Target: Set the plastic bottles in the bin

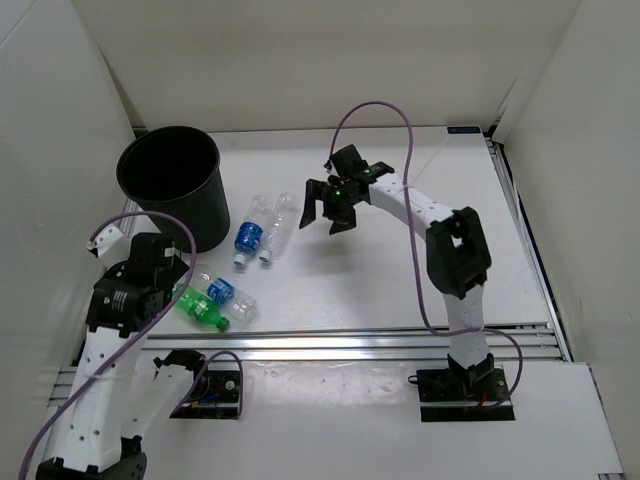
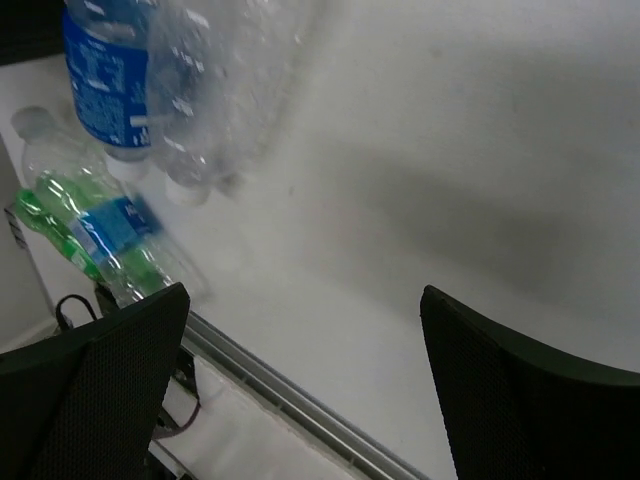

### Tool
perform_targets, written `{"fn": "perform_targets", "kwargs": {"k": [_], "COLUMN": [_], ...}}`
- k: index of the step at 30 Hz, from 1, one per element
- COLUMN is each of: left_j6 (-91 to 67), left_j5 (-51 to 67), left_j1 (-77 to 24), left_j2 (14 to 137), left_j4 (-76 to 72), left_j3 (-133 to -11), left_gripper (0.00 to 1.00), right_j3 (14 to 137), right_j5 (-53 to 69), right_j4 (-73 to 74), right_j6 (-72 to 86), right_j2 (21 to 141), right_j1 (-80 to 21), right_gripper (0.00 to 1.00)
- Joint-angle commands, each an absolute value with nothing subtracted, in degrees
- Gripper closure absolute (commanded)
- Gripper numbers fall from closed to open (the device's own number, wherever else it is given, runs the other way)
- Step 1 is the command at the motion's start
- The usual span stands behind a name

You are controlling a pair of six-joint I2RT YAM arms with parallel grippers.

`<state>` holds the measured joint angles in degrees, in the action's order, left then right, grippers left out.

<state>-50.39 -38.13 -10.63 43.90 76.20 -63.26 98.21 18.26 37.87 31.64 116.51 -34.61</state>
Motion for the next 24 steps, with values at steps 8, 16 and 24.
{"fn": "perform_targets", "kwargs": {"k": [8,16,24], "left_j6": [-45.88,-48.43,-47.02], "left_j5": [-32.52,-34.19,-34.72], "left_j1": [-10.9,-10.9,-10.9], "left_j2": [27.97,28.56,31.19], "left_j4": [69.7,76.46,76.99], "left_j3": [-57.4,-60.2,-61.35], "left_gripper": [0.0,0.0,0.0], "right_j3": [117.41,128.21,132.53], "right_j5": [34.97,42.17,46.22], "right_j4": [29.81,23.3,17.05], "right_j6": [36.38,45.25,54.13], "right_j2": [134.89,146.68,154.42], "right_j1": [-31.47,-31.46,-31.99], "right_gripper": [0.0,0.0,0.0]}}
